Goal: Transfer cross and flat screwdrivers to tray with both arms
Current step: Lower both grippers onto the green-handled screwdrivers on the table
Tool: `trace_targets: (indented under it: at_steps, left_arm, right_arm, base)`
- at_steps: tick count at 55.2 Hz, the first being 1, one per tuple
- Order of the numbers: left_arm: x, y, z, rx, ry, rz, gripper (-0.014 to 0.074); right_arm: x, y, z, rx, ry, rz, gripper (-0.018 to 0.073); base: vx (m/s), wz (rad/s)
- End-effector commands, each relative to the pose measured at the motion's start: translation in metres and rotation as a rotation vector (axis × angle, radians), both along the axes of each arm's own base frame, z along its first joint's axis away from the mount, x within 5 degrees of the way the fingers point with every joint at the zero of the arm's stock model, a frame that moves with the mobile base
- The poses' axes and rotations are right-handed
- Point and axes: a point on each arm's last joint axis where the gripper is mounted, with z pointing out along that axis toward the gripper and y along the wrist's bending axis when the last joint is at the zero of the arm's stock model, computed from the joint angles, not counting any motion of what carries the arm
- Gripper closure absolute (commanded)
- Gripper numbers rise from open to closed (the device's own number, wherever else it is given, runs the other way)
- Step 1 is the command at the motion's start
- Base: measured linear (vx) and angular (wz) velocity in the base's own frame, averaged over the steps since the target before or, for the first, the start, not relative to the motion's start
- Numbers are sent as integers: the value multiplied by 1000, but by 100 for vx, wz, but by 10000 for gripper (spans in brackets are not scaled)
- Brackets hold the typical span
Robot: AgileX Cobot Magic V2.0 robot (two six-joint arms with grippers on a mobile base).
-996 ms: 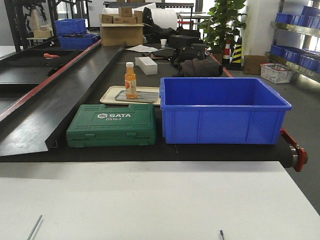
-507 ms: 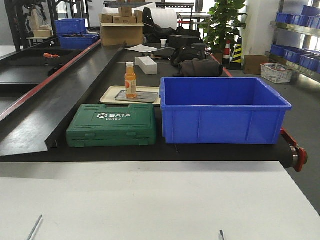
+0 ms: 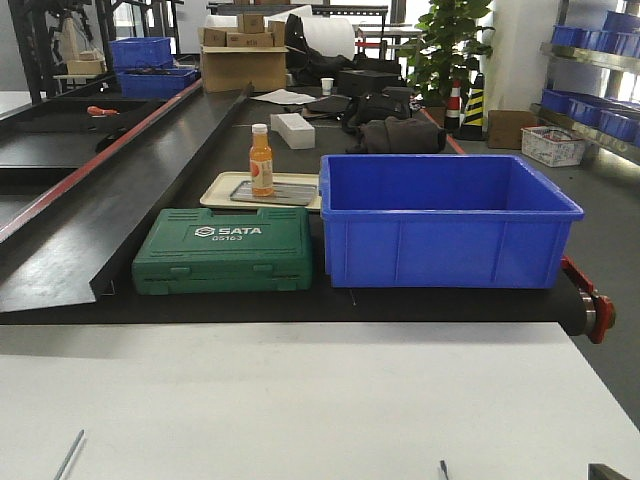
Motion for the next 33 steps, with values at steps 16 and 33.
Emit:
trace_targets:
  at_steps: [16, 33]
  left_arm:
    - [121, 11, -30, 65, 406, -87, 138]
    - [181, 14, -82, 82, 613, -158, 138]
  right_arm:
    - [2, -1, 10, 2, -13, -5, 134]
    - [2, -1, 10, 2, -11, -5, 134]
  base:
    - [0, 0]
    - [0, 0]
